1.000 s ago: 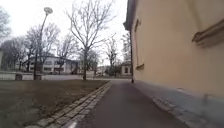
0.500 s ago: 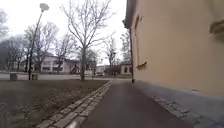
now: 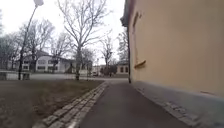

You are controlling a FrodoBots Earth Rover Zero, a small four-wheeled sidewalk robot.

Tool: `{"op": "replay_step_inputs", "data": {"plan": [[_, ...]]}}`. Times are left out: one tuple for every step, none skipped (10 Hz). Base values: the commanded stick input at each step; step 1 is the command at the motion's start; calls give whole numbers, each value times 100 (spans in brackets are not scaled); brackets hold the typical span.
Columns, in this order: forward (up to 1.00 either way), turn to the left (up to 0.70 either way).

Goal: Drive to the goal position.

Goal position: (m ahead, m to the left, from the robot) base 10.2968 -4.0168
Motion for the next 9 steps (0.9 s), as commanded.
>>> {"op": "replay_step_inputs", "data": {"plan": [[70, 0], [70, 0], [70, 0], [70, 0], [70, 0], [70, 0], [70, 0], [70, 0], [70, 0]]}}
